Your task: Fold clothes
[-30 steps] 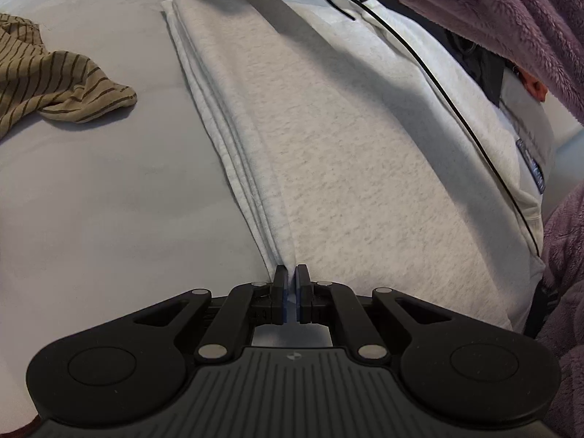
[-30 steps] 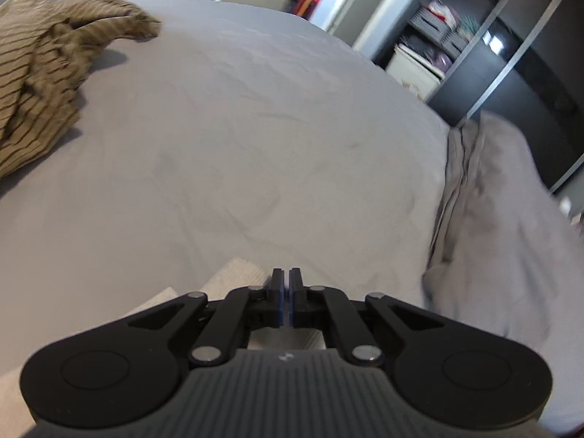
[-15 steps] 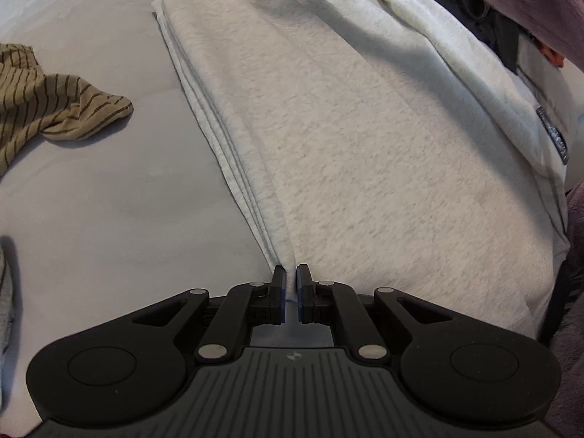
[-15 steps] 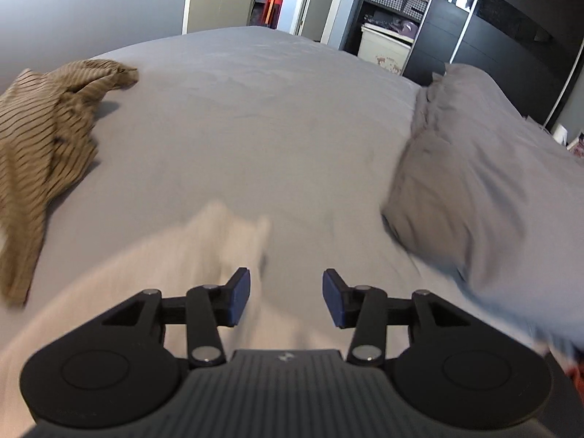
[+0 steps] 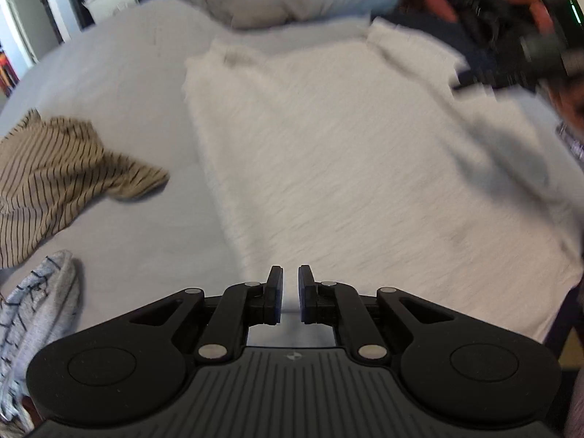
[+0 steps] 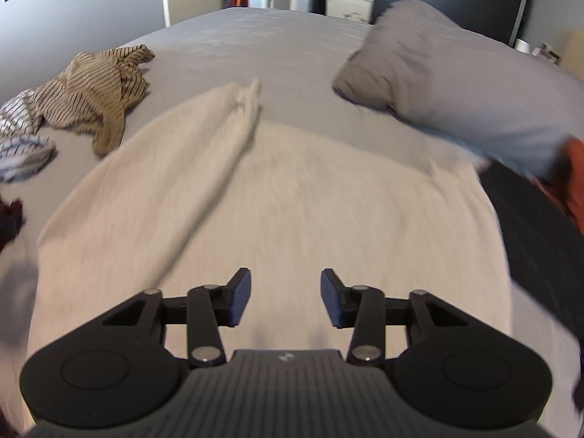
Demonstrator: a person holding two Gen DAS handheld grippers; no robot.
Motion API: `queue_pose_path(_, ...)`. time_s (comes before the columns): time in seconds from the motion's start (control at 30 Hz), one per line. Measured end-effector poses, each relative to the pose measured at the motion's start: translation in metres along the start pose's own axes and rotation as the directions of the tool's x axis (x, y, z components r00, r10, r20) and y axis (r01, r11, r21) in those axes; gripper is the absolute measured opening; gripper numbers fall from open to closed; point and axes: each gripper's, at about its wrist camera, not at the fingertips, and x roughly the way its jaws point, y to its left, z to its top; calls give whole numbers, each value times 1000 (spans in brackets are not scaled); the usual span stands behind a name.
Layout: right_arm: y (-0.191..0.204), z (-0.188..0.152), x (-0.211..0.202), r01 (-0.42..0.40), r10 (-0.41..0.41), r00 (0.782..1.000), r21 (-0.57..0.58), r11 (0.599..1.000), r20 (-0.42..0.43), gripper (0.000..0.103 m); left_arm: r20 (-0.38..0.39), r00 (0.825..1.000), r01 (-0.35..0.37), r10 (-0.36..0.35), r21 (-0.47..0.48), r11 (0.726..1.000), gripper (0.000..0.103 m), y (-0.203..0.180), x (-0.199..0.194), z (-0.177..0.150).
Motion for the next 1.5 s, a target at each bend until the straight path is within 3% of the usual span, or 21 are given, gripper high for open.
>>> queue_pose_path(0.03, -1, -16, -12, 10, -10, 1000, 17, 1000, -2, 25, 19, 1000, 11, -10, -15, 1000, 6, -12, -2, 0)
queue_pose_path(0.2, -6, -94, -65, 74, -70, 997, 148, 986, -32, 25, 43, 998, 55, -52, -74, 996, 6, -66, -3, -7)
queue_pose_path(0.23, -5, -109, -74, 90, -85, 996, 164, 982, -36, 29, 42, 997, 63, -60, -85, 994, 6, -76, -1, -9)
queue_pose_path(0.27, -4, -125, -84, 103, -98, 994, 174, 979, -38, 45, 40, 997, 76, -72, -98, 992, 6, -85, 1, -13)
queue_pose_path(0.3, -1, -140, -93, 119, -114, 993, 178, 977, -37, 54, 39, 996, 88, -85, -111, 990, 6, -94, 3, -16)
queue_pose_path(0.33, 4, -154, -100, 136, -132, 991, 171, 976, -33, 59, 36, 995, 97, -93, -121, 988, 6, -102, 5, -19)
queue_pose_path(0.4, 15, -171, -102, 183, -181, 983, 145, 972, -29, 59, 21, 997, 80, -78, -134, 988, 6, -117, 11, -25)
queue_pose_path(0.57, 34, -194, -91, 294, -295, 955, 134, 946, -18, 59, 17, 1000, -13, 16, -150, 989, 6, -149, 22, -39)
queue_pose_path(0.73, 53, -204, -60, 446, -444, 895, 59, 893, -42, 57, 4, 999, -39, 40, -151, 988, 6, -169, 30, -50)
queue_pose_path(0.8, 51, -210, -56, 443, -440, 896, 51, 895, -65, 49, 6, 999, -31, 33, -153, 988, 6, -174, 31, -53)
queue_pose_path(0.87, 53, -214, -58, 430, -428, 902, 31, 902, -63, 31, 11, 1000, -13, 15, -163, 987, 6, -177, 29, -57)
queue_pose_path(0.9, 55, -216, -60, 421, -420, 906, 18, 907, -58, 28, 9, 1000, -7, 8, -166, 986, 6, -177, 29, -58)
queue_pose_path(1.1, 88, -236, -74, 327, -347, 934, -186, 927, -86, 32, -7, 1000, 21, -23, -171, 985, 6, -182, 30, -61)
queue_pose_path(1.3, 81, -247, -108, 200, -210, 971, -98, 975, -110, 28, -8, 999, 48, -50, -174, 984, 6, -186, 30, -56)
queue_pose_path(1.4, 70, -249, -130, 253, -253, 967, -16, 967, -27, 27, -7, 999, 50, -52, -165, 985, 6, -190, 30, -54)
queue_pose_path(1.5, 55, -246, -130, 346, -346, 938, 41, 937, -6, 23, -1, 998, 63, -64, -154, 986, 6, -194, 29, -54)
